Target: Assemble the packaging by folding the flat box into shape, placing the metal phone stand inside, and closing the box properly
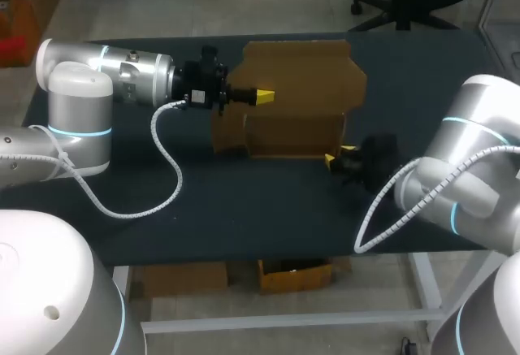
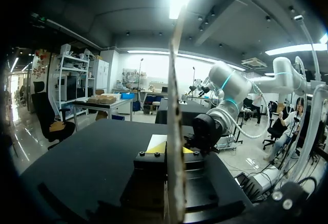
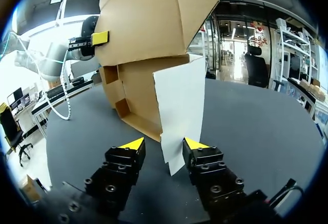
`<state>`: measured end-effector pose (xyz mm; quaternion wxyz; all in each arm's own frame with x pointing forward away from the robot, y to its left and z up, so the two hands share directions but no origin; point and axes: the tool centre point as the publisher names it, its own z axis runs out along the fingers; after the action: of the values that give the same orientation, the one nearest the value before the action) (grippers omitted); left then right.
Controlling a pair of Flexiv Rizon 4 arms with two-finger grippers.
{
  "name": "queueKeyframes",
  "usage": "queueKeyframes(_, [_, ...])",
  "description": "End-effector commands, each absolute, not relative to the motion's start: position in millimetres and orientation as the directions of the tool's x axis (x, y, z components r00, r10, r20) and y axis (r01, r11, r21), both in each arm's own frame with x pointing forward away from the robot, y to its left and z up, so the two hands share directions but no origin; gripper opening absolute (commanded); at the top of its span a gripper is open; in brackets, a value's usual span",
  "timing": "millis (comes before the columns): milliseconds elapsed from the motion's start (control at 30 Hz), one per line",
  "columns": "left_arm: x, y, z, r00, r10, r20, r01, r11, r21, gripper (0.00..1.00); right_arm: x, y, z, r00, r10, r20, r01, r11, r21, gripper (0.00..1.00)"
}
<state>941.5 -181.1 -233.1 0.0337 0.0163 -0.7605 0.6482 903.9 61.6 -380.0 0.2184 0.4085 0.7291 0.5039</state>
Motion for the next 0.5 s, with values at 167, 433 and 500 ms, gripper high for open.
queueKeyframes(167, [942,-182,-237,-0.997,0.020,0.072,-0.068,0.157,-0.985,0.00,885,49,-380,-0.498,0.865,0.063,0.359,0.139,0.923,0.47])
queueKeyframes(433, [942,-182,-237,-0.997,0.020,0.072,-0.068,0.157,-0.985,0.00,873,31,-382,-0.500,0.863,0.070,0.361,0.134,0.923,0.48])
queueKeyframes(500, [942,-182,-237,-0.997,0.020,0.072,-0.068,0.157,-0.985,0.00,871,26,-381,-0.517,0.853,0.075,0.360,0.137,0.923,0.48])
